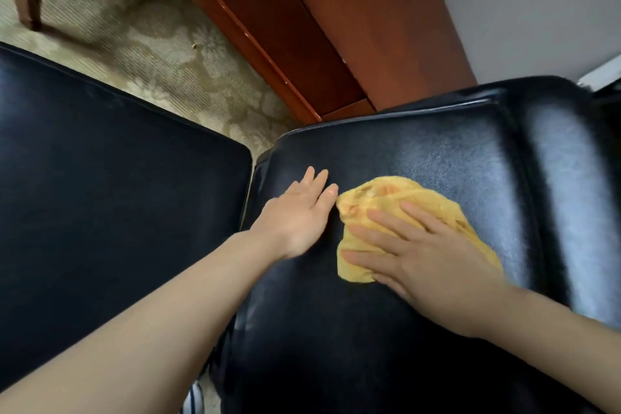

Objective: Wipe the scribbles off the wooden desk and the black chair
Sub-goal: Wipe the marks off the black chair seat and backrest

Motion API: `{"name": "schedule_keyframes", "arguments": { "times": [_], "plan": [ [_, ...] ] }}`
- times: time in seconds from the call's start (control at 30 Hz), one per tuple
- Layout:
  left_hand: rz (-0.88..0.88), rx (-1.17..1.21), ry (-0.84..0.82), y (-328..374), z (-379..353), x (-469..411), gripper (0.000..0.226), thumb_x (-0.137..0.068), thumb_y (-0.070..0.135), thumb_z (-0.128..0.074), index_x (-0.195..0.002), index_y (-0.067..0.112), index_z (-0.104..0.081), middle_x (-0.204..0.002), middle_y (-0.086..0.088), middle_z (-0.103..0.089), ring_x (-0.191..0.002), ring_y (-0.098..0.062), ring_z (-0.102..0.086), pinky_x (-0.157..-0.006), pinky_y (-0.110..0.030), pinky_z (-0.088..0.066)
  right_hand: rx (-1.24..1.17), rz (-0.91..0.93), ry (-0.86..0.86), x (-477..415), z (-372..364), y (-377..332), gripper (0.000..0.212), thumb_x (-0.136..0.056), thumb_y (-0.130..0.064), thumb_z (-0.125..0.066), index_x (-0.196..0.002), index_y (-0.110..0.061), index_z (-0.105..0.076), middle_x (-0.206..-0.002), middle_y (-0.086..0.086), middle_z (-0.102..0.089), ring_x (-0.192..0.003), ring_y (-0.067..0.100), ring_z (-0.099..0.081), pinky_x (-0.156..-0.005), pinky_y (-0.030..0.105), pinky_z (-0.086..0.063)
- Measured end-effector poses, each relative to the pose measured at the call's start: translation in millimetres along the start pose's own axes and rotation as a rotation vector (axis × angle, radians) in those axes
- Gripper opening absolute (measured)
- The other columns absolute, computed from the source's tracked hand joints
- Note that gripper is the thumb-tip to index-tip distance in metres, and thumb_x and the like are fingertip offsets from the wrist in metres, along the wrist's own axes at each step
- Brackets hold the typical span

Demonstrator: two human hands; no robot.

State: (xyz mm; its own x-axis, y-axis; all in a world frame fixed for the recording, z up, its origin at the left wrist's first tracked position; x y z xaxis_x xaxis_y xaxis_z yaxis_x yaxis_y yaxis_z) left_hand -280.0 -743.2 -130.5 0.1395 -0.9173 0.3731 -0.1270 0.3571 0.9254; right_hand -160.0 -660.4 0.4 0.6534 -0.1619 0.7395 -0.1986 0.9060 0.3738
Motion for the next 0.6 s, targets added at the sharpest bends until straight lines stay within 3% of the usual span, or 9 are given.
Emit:
{"name": "schedule_keyframes", "arguments": {
  "times": [0.17,0.3,0.47,0.6],
  "plan": [
    [-0.028,0.058,-0.015,-5,-5,-3,0.049,-0.103,0.039,-0.018,-0.151,0.029,-0.010,-0.158,0.011,0.005,-0.145,-0.007,0.001,-0.119,-0.036,-0.002,0.042,-0.109,0.081,-22,5,33,0.046,-0.094,-0.043,-0.027,-0.128,-0.038,-0.057,-0.138,-0.003,-0.053,-0.130,0.025,-0.046,-0.106,0.047,-0.025],
    [-0.054,0.071,0.059,-22,5,-1,0.048,-0.103,0.039,-0.021,-0.150,0.030,-0.019,-0.158,0.013,-0.007,-0.143,0.001,-0.005,-0.114,-0.021,-0.003,0.084,-0.219,0.083,-78,13,46,0.047,-0.092,-0.041,-0.028,-0.126,-0.035,-0.059,-0.136,0.002,-0.054,-0.129,0.029,-0.047,-0.106,0.049,-0.021],
    [-0.003,0.088,0.236,-50,19,8,0.046,-0.102,0.037,-0.028,-0.146,0.026,-0.032,-0.154,0.011,-0.025,-0.141,0.000,-0.019,-0.110,-0.015,-0.011,0.092,-0.263,-0.004,-150,14,42,0.043,-0.102,-0.040,-0.017,-0.144,-0.043,-0.027,-0.157,-0.006,-0.018,-0.145,0.023,-0.011,-0.113,0.048,-0.004],
    [0.016,0.045,0.297,-65,24,17,0.045,-0.101,0.036,-0.028,-0.145,0.026,-0.035,-0.152,0.011,-0.031,-0.139,-0.003,-0.024,-0.105,-0.011,-0.013,0.090,-0.310,-0.080,-198,12,27,0.040,-0.100,-0.035,-0.031,-0.139,-0.037,-0.038,-0.151,-0.003,-0.032,-0.141,0.025,-0.020,-0.110,0.051,-0.013]
  ]
}}
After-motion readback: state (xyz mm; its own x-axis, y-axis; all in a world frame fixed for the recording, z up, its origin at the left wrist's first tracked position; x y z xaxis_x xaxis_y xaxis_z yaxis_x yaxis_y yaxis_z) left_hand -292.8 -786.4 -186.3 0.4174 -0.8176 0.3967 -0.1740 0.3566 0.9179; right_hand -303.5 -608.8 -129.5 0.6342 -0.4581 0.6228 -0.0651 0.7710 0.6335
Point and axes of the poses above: each hand's wrist, its own x-axis away from the middle knuckle, its own z-axis out of the back of the hand, y = z × x, the point moved 1 cm from there along -x, towards the middle knuckle
